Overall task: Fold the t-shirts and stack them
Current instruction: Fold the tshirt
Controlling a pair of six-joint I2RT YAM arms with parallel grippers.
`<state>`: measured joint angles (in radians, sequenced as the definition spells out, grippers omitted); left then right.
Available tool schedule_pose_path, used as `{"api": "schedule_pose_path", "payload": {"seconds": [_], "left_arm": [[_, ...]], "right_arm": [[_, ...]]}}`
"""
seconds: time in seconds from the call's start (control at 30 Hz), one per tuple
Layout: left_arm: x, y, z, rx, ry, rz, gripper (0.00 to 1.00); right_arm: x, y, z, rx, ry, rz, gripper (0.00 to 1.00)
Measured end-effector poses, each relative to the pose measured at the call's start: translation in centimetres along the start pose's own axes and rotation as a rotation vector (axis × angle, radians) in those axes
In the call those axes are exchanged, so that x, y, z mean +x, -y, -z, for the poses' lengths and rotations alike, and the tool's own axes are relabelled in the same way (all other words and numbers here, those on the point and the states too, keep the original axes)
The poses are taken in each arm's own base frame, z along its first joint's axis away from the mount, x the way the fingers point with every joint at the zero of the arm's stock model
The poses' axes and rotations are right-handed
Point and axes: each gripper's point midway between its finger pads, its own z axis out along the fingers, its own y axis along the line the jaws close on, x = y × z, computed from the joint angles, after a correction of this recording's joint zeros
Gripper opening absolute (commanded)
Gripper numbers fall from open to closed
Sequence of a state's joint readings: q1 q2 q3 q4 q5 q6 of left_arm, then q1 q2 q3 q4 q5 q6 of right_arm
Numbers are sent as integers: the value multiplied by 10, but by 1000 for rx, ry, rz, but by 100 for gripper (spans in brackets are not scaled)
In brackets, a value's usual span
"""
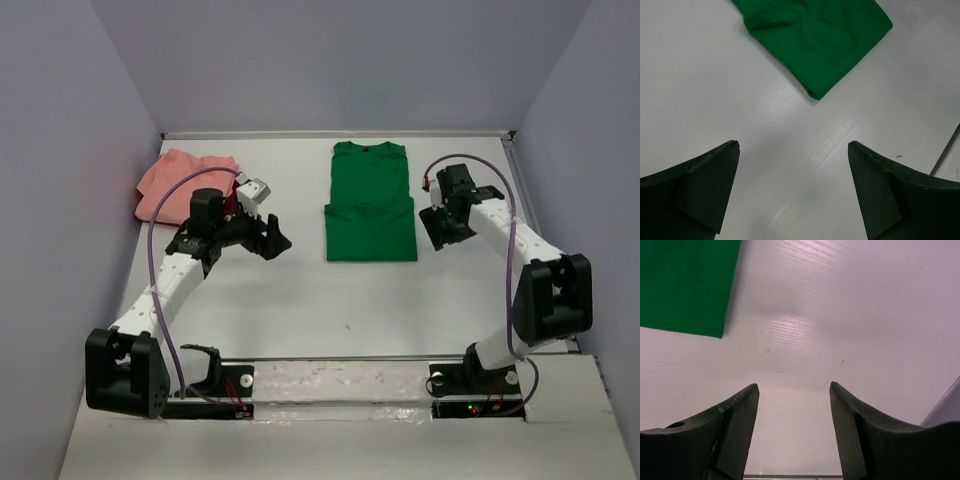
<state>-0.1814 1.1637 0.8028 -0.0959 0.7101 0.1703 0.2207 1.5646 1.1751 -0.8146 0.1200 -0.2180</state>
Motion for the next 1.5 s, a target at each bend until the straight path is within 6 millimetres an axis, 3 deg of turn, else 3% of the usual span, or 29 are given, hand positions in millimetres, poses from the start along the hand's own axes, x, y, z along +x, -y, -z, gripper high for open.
{"api": "schedule_pose_path", "payload": {"seconds": [0.1,0.23,0.3,0.53,0.67,0.87,1.0,1.5], "left_arm": [[16,6,-4,33,-17,77,99],[19,4,-16,55,-25,149,98],[26,2,-25,60,-57,189,92],[67,8,-70,90,-231,301,88],[86,19,-82,103,-300,324,80],[107,26,-94,99,-369,357,73],[114,24,-105,97,-408,377,70],[105,25,-133,154,-409,422,51]], "right_arm": [[1,10,10,-9,36,-94,63],[-4,4,18,-57,75,-144,63],[-5,0,17,-85,76,-156,63],[-1,-13,2,-149,23,-162,62],[5,-14,-11,-161,-32,-178,62],[1,-13,-13,-170,-34,-190,61],[1,-12,-13,-174,-32,-194,59],[3,-17,-20,-199,-56,-194,56]]}}
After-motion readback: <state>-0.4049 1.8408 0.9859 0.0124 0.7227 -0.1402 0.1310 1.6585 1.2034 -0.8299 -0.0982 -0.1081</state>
